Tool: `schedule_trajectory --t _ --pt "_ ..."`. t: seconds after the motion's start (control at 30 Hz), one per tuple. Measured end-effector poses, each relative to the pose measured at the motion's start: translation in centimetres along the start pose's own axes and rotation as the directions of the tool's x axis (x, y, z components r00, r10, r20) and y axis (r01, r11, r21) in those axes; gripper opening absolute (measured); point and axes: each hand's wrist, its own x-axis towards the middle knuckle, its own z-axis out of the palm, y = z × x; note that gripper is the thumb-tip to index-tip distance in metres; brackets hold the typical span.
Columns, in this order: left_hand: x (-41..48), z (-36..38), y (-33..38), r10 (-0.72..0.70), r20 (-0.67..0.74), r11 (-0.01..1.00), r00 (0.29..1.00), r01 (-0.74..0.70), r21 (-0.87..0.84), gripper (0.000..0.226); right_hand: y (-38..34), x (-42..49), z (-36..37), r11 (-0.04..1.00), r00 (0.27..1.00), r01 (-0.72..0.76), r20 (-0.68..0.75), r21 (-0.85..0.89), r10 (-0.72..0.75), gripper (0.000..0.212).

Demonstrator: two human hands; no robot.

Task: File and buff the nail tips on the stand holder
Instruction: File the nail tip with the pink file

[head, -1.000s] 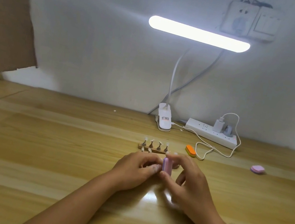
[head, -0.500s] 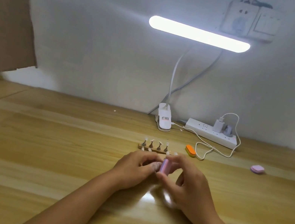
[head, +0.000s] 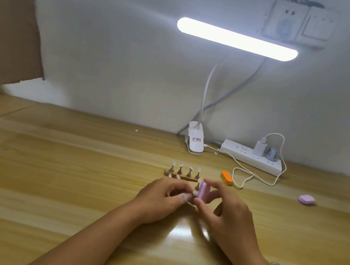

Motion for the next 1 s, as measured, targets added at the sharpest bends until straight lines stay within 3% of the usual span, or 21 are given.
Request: schedule_trajectory --t 0.13,0.23,0.33,0.5,0.6,0.73,0.87,1.0 --pt "-0.10 -0.16 -0.09 -0.008 -0.020 1.000 1.000 0.008 -0.010 0.021 -0.86 -0.68 0.18 0.995 0.991 0.097 0.088 0.031 -0.099 0.051" --pt "-0.11 -0.12 0.25 -0.018 -0.029 1.000 0.999 0.019 0.010 0.023 -0.59 -0.25 -0.06 0.994 0.997 0.054 0.055 0.095 -0.060 0.048" --pt "-0.08 -0.16 0.37 -0.001 -0.017 0.999 1.000 0.001 0.045 0.019 -0.22 0.03 -0.02 0.999 1.000 -0.002 0.014 0.049 0.001 0.043" --pt "-0.18 -0.15 0.26 0.011 -0.018 0.998 1.000 -0.010 0.055 0.029 -0.79 -0.51 0.06 0.997 0.994 0.073 0.084 0.039 -0.076 0.046" --pt "-0.18 -0.14 0.37 0.001 -0.012 0.998 1.000 0.000 0.058 0.022 -0.27 -0.01 -0.12 1.000 1.000 -0.022 0.001 0.022 0.022 0.042" --pt "-0.24 -0.17 0.33 0.003 -0.014 0.999 1.000 -0.002 0.053 0.028 -0.98 -0.64 0.09 0.997 0.993 0.075 0.095 0.025 -0.077 0.042" --pt "-0.17 -0.16 0.44 0.000 -0.009 0.999 1.000 0.000 0.042 0.021 -0.19 0.06 -0.10 0.998 0.999 -0.051 -0.004 0.021 0.052 0.039" --pt "-0.16 -0.23 0.30 0.005 -0.012 0.999 1.000 -0.004 0.043 0.027 -0.90 -0.57 0.11 0.997 0.995 0.043 0.086 0.057 -0.048 0.041"
